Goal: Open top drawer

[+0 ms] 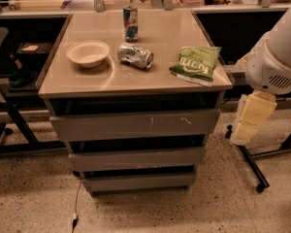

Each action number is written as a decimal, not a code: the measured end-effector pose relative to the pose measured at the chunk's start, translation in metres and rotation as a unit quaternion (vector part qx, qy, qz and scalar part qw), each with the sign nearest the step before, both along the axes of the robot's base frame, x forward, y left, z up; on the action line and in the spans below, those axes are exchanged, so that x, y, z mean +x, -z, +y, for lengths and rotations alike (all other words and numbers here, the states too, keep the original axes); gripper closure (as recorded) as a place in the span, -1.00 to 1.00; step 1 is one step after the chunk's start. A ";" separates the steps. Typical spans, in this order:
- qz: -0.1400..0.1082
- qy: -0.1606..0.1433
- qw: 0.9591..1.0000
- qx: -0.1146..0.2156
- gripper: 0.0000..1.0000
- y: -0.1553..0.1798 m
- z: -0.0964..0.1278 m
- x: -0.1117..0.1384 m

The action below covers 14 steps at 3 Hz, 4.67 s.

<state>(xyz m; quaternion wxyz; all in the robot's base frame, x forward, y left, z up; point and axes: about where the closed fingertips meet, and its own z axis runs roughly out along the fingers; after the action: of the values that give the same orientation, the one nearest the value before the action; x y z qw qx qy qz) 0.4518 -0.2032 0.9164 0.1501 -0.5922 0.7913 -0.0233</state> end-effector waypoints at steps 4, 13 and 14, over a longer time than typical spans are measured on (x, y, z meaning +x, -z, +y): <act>0.048 -0.007 0.998 0.034 -1.00 0.138 0.039 0.055; 0.074 -0.030 0.997 -0.001 -0.18 0.284 0.046 0.123; 0.074 -0.030 0.997 -0.001 0.28 0.284 0.046 0.123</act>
Offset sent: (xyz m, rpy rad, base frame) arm 0.0846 0.0381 -0.1484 0.0529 0.0931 -0.0177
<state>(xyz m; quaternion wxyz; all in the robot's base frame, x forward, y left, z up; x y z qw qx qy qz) 0.5747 -0.1567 0.6322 0.0914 -0.6159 0.7822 0.0237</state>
